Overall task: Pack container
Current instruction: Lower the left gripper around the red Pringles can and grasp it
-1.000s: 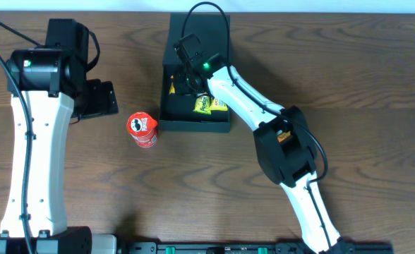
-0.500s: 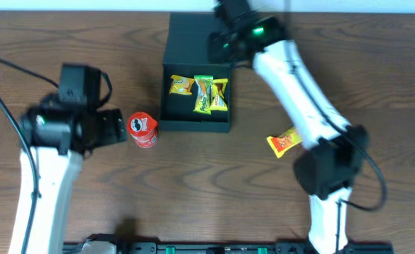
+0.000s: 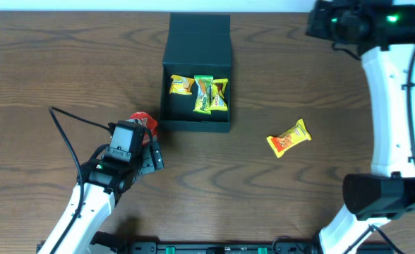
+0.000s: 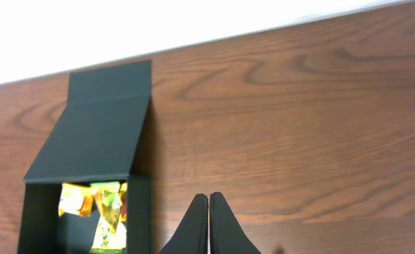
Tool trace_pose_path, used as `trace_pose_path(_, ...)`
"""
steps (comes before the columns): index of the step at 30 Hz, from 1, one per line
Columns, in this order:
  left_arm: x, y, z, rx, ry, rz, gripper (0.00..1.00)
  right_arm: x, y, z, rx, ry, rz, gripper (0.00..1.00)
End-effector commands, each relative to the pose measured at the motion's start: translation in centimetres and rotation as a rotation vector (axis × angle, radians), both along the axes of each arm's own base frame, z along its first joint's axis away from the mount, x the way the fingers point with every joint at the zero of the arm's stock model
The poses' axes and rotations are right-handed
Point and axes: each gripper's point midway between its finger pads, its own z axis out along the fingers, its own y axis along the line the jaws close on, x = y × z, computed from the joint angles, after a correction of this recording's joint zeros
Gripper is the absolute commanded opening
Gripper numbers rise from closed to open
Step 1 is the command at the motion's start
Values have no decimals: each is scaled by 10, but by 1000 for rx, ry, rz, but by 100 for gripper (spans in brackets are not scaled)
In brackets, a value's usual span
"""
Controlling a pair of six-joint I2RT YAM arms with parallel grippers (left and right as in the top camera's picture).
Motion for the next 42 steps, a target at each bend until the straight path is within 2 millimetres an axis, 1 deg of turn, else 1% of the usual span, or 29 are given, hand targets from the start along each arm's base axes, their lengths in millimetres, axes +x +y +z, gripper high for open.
trace_pose_path(1,-11,10,-10,41,35,37,95,-2,-21,9,21,-19,-20,4)
trace_pose_path(2,-12,10,-10,39,42,37,96,-1,-32,10,21,-23,-42,4)
trace_pose_path(5,-7,10,-8,36,18,54,95,1,-52,12,20,-36,-83,6)
trace_pose_path(8,0,16,-4,69,-21,73,95,3,-70,16,24,-58,-127,8)
trace_pose_path(9,5,22,-1,109,-48,66,95,5,-79,17,27,-69,-147,9)
trace_pose_path(12,23,19,3,203,-131,-124,95,6,-91,20,30,-82,-174,10)
trace_pose_path(15,33,14,-2,245,-197,-235,95,5,-98,20,31,-83,-189,10)
trace_pose_path(18,31,15,-16,282,-216,-299,95,3,-99,19,48,-76,-183,11)
trace_pose_path(20,28,16,-22,289,-214,-309,95,2,-99,17,48,-68,-184,11)
trace_pose_path(22,29,16,-25,291,-230,-314,95,0,-98,16,49,-58,-184,11)
trace_pose_path(25,36,14,-26,290,-288,-314,96,0,-98,16,51,-59,-187,12)
trace_pose_path(31,36,14,-45,299,-286,-328,95,1,-98,17,69,-65,-205,12)
trace_pose_path(38,58,8,-46,296,-353,-310,95,1,-98,17,70,-61,-205,12)
trace_pose_path(42,66,6,-52,293,-368,-307,95,3,-97,19,87,-73,-208,13)
